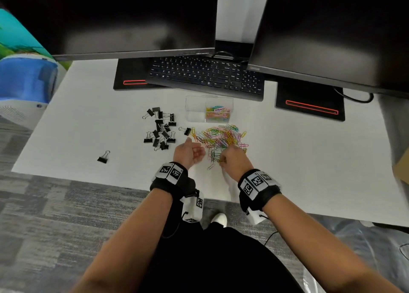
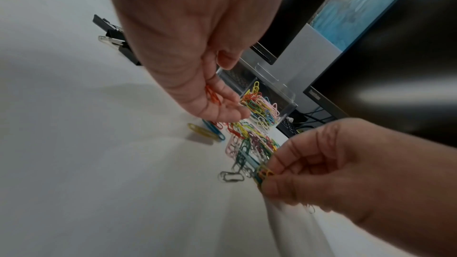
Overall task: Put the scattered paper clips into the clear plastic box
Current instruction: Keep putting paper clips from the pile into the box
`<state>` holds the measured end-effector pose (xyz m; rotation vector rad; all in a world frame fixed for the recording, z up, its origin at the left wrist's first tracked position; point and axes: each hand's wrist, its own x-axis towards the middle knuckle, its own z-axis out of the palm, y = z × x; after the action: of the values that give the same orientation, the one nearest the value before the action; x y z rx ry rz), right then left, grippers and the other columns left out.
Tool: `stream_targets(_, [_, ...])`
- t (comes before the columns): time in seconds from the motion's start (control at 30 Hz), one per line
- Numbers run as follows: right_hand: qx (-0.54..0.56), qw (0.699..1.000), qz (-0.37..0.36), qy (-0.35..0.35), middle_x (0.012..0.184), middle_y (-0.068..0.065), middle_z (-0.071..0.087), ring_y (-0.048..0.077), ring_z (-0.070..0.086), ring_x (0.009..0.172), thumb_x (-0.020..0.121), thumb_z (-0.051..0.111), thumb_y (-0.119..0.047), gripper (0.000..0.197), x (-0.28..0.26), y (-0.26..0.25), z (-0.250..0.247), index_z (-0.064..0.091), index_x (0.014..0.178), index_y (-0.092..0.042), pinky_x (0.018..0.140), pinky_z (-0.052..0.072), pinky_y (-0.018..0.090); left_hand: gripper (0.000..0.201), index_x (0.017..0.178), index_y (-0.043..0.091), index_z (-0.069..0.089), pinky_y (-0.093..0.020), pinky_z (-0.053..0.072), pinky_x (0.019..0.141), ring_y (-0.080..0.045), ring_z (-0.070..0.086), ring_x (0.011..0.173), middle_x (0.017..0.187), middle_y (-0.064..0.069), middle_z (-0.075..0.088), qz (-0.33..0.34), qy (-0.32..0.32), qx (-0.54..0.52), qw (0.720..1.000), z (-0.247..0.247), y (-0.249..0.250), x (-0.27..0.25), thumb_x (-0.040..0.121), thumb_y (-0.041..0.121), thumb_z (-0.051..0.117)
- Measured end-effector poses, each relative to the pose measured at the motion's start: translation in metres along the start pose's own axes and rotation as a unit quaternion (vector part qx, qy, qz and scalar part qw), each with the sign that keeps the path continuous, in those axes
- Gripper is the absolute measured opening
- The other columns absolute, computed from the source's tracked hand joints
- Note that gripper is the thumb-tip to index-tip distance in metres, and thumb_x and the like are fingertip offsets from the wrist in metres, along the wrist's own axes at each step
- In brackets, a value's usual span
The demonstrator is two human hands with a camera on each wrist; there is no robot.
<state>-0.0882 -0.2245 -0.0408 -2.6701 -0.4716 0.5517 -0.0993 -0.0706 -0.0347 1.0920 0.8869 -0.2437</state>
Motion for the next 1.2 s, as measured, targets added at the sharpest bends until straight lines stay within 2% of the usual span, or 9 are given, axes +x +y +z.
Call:
stream_targets(0.13, [0.048, 0.998, 0.016, 0.026, 0.099, 0.013, 0.061, 0.026, 0.06, 0.086, 0.088, 0.058, -0.01, 0.011, 0.0, -0.001, -0.013, 0.067, 0.084, -0.005, 0.076, 0.052, 0.035, 0.047, 0.078, 0.001, 0.056, -0.029, 0.049, 0.065, -0.02, 0.057, 0.065, 0.074, -0.014, 0.059, 0.001, -0.013, 0.006, 1.0, 0.006, -0.004, -0.003, 0.103, 0.031, 0.031])
stream_targets(0.2, [0.097, 0.993, 0.021, 0.064, 0.091, 0.013, 0.066, 0.016, 0.056, 0.073, 0.087, 0.057, -0.003, 0.01, 0.003, -0.004, -0.022, 0.066, 0.081, -0.002, 0.071, 0.05, 0.025, 0.047, 0.081, 0.001, 0.057, -0.029, 0.05, 0.069, -0.021, 0.058, 0.07, 0.078, -0.014, 0.06, 0.002, -0.022, 0.014, 1.0, 0.012, -0.004, -0.005, 0.103, 0.032, 0.03])
stream_targets(0.3, [0.173, 0.979, 0.014, 0.111, 0.078, 0.017, 0.068, 0.012, 0.048, 0.061, 0.085, 0.06, -0.003, 0.009, 0.008, -0.018, -0.04, 0.064, 0.079, 0.002, 0.056, 0.033, 0.014, 0.052, 0.084, 0.002, 0.058, -0.029, 0.051, 0.07, -0.02, 0.061, 0.072, 0.081, -0.013, 0.061, 0.003, -0.037, 0.02, 0.999, 0.023, 0.0, -0.007, 0.103, 0.038, 0.026])
stream_targets(0.43, [0.211, 0.971, -0.008, 0.111, 0.085, 0.007, 0.072, 0.01, 0.057, 0.074, 0.084, 0.067, -0.012, 0.011, 0.011, -0.038, -0.061, 0.072, 0.09, -0.005, 0.072, 0.042, 0.014, 0.06, 0.079, 0.0, 0.057, -0.023, 0.057, 0.057, -0.021, 0.061, 0.073, 0.081, -0.017, 0.062, -0.003, -0.063, -0.035, 0.997, 0.038, 0.011, -0.012, 0.103, 0.04, 0.019])
stream_targets(0.57, [0.209, 0.971, -0.002, 0.114, 0.091, 0.005, 0.071, 0.008, 0.058, 0.078, 0.083, 0.067, -0.01, 0.014, 0.014, -0.036, -0.069, 0.072, 0.096, -0.006, 0.074, 0.044, 0.014, 0.055, 0.081, -0.003, 0.057, -0.031, 0.054, 0.07, -0.027, 0.06, 0.076, 0.084, -0.021, 0.059, -0.011, -0.055, -0.094, 0.994, 0.036, 0.022, -0.004, 0.104, 0.036, 0.025])
stream_targets(0.7, [0.172, 0.981, -0.004, 0.084, 0.093, 0.012, 0.072, 0.022, 0.066, 0.085, 0.081, 0.065, -0.001, 0.014, 0.014, -0.018, -0.054, 0.073, 0.092, -0.003, 0.085, 0.052, 0.028, 0.042, 0.076, 0.001, 0.052, -0.021, 0.053, 0.046, -0.021, 0.053, 0.062, 0.076, -0.015, 0.054, -0.005, -0.011, -0.099, 0.995, 0.02, 0.029, 0.006, 0.103, 0.026, 0.032])
stream_targets(0.83, [0.047, 0.995, -0.078, -0.046, 0.107, 0.01, 0.06, 0.023, 0.055, 0.1, 0.073, 0.077, -0.012, 0.032, 0.004, -0.015, -0.021, 0.071, 0.104, -0.008, 0.086, 0.047, 0.031, 0.041, 0.071, 0.004, 0.049, -0.017, 0.049, 0.042, -0.015, 0.051, 0.056, 0.071, -0.011, 0.051, -0.013, 0.022, -0.128, 0.991, 0.007, 0.035, 0.013, 0.103, 0.023, 0.033])
stream_targets(0.97, [0.004, 0.996, -0.079, -0.042, 0.116, 0.008, 0.046, 0.023, 0.045, 0.108, 0.072, 0.08, -0.022, 0.053, 0.01, -0.016, -0.007, 0.062, 0.121, -0.013, 0.092, 0.044, 0.031, 0.04, 0.066, 0.007, 0.046, -0.02, 0.049, 0.051, -0.013, 0.053, 0.046, 0.052, -0.005, 0.057, -0.008, 0.027, -0.147, 0.989, -0.001, 0.035, 0.019, 0.102, 0.021, 0.034])
stream_targets(1.2, [-0.014, 0.995, -0.092, -0.031, 0.107, 0.012, 0.058, 0.026, 0.06, 0.098, 0.082, 0.061, 0.001, 0.025, 0.031, -0.022, -0.01, 0.073, 0.103, -0.008, 0.079, 0.045, 0.025, 0.037, 0.071, 0.001, 0.052, -0.018, 0.052, 0.045, -0.019, 0.053, 0.062, 0.073, -0.012, 0.053, 0.008, 0.03, -0.116, 0.993, 0.004, 0.043, 0.019, 0.101, 0.018, 0.037])
